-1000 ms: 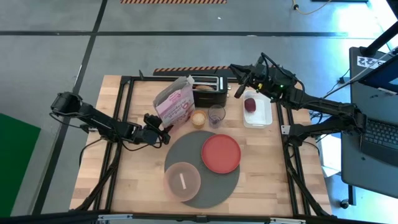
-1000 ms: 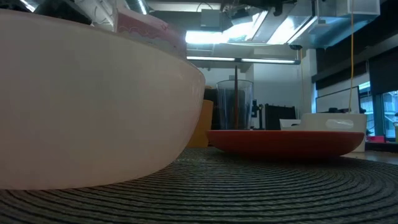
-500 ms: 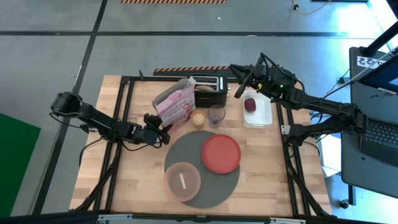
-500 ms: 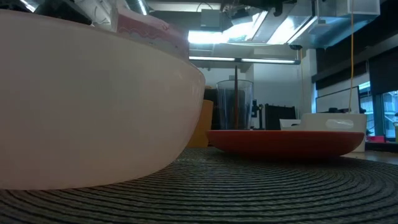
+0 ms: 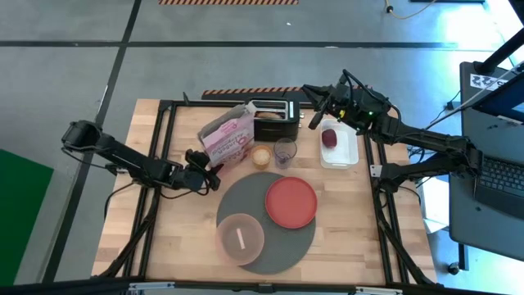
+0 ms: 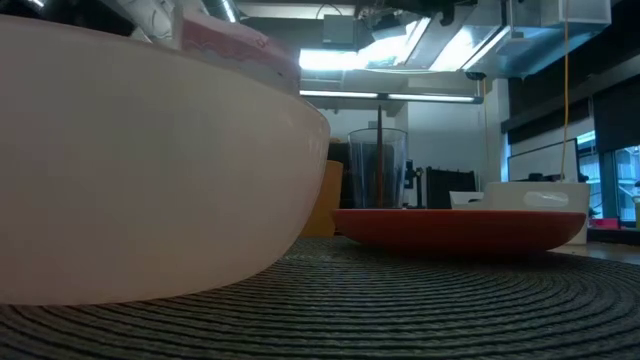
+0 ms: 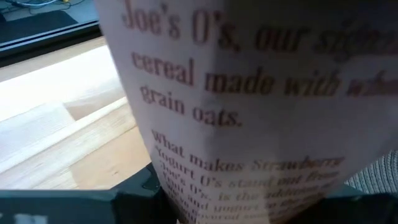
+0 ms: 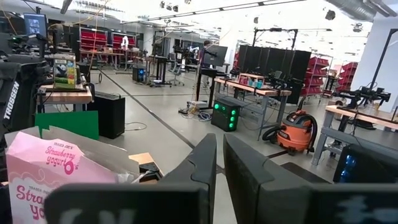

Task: Arrange a breakfast setting
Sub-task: Pour the cereal from the cereal box into the light pink bowl

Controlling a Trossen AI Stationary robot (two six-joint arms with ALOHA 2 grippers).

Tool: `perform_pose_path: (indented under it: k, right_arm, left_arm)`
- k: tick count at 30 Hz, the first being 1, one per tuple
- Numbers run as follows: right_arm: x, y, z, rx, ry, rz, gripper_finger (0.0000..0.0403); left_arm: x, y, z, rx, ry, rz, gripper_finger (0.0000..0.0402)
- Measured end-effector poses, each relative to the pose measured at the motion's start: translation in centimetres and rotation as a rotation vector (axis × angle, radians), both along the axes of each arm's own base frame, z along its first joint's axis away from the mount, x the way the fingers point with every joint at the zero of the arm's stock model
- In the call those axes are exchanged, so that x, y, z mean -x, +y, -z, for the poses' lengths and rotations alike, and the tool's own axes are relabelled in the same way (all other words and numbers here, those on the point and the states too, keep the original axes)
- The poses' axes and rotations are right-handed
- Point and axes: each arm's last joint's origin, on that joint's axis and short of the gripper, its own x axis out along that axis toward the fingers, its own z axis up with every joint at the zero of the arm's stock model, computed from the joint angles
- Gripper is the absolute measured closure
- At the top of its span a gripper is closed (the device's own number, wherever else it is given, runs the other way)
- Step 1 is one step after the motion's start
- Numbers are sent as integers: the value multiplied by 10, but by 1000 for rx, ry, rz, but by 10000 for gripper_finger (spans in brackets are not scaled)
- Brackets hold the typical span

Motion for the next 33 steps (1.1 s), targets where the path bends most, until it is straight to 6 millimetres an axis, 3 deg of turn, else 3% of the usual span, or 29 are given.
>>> perform_pose_path:
  k: [12, 16, 20, 27, 33]
  right_arm:
    - [0, 0, 0, 24, 14, 4, 368]
    - [0, 0, 0, 46, 27, 8, 368]
    - [0, -1, 0, 45, 28, 29, 368]
    - [2, -2, -3, 56, 7, 103, 368]
    - [4, -3, -7, 84, -28, 166, 368]
  left_arm:
    - [28, 6, -30, 32, -79, -26, 231]
    - [35, 8, -51, 46, -77, -10, 231]
    - [42, 9, -87, 47, -73, 43, 231]
    - [58, 10, -173, 6, -110, 254, 231]
    - [81, 14, -244, -138, -157, 481, 231]
